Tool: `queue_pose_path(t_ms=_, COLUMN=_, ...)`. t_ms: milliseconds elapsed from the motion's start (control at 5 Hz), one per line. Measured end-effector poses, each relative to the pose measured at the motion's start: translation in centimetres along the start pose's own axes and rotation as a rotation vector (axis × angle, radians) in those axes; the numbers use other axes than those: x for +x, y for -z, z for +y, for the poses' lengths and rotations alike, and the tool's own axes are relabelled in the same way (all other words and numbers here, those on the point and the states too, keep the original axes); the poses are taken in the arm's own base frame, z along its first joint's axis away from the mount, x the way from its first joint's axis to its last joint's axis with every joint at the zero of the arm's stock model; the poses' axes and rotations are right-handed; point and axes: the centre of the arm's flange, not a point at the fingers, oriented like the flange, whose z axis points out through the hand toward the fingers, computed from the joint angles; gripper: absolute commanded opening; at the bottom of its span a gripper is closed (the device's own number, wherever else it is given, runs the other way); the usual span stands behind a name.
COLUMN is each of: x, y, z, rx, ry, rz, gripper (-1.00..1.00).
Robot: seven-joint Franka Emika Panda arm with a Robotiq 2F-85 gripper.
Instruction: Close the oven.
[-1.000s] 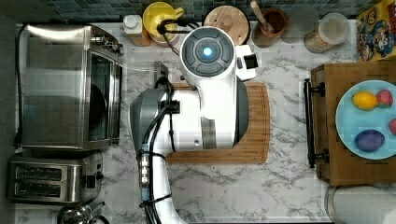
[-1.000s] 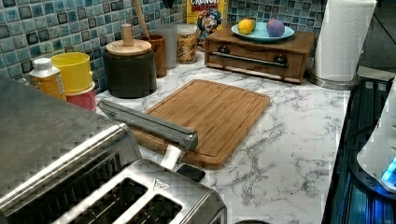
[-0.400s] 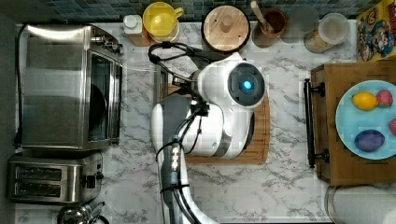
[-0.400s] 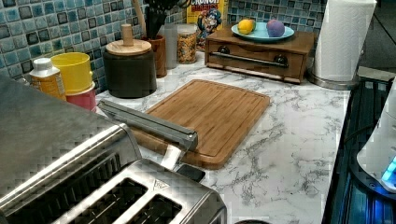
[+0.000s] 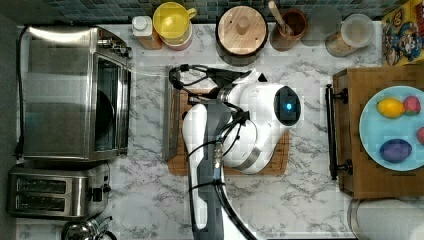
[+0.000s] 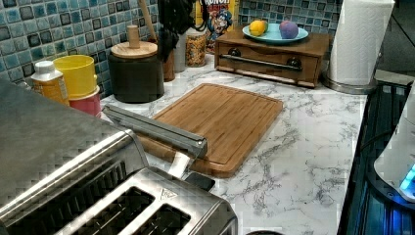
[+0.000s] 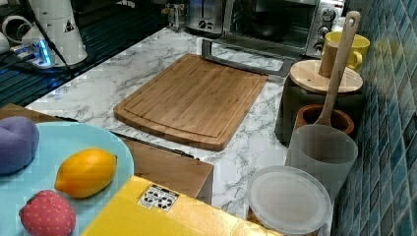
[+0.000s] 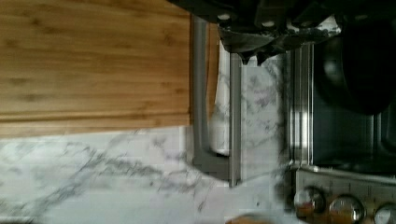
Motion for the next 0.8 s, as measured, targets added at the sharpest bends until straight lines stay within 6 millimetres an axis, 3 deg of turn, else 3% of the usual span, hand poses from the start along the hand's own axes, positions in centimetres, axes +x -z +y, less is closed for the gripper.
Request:
queue_pose_path(t_ms=400, x=0.4, y=-5.6, z=2.9, rx=0.073, ry=-0.039, rz=0.026, gripper=-1.0)
queue_pose_path(t_ms=800, x=-0.9, y=-11.2, z=3.5, rx=0.089, ry=-0.062, rz=-0.04, gripper=-1.0)
